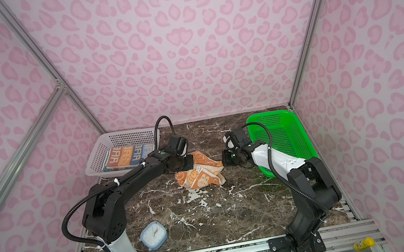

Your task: Fold and stack the towels

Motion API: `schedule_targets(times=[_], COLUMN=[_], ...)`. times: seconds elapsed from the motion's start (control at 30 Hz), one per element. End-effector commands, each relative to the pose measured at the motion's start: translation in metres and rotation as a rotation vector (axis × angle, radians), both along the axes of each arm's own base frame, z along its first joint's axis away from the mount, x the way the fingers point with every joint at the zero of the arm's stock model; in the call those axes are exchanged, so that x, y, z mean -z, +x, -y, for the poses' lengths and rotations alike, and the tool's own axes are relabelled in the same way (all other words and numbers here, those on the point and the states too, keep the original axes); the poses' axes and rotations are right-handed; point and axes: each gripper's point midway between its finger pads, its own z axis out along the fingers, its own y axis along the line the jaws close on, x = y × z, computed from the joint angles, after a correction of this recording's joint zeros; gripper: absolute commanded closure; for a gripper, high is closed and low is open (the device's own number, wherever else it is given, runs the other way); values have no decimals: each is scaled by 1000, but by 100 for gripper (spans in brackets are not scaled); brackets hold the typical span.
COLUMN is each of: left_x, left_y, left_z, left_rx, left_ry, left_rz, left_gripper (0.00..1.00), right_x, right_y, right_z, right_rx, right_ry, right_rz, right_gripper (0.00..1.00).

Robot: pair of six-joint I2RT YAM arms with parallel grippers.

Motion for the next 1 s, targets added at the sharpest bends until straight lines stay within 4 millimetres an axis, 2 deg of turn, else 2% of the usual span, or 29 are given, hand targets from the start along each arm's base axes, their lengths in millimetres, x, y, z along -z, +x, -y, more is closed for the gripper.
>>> schedule_targets(times=[0.0,0.07,0.1,0.2,0.27,0.57,0.73,0.97], left_x=[-13,-18,-11,-9,-4,21,31,40], left_y=[2,0,-7,-16,-22,-31,-32,-28], left_z=[2,10,12,27,36,55,53,36], left_rx=[2,27,38,87,109,152,150,119], left_ry=[-31,-76,-96,-199,-242,-218,-188,-94], left_rz=[39,39,19,-1,-25,-82,-105,-102], left_gripper=[97,97,97,96,91,81,81,75], right_x=[1,2,3,7,9,12,13,14], right_y=[0,-1,-1,-3,-3,-3,-3,-4], right_z=[4,4,4,4,4,3,4,4], right_rx=[-3,-6,-3,-1,0,-1,-3,-3], right_ry=[-31,-30,-29,-28,-30,-29,-32,-27], right_rz=[2,-2,-4,-10,-13,-20,-21,-23], right_gripper=[93,93,92,92,92,91,92,91])
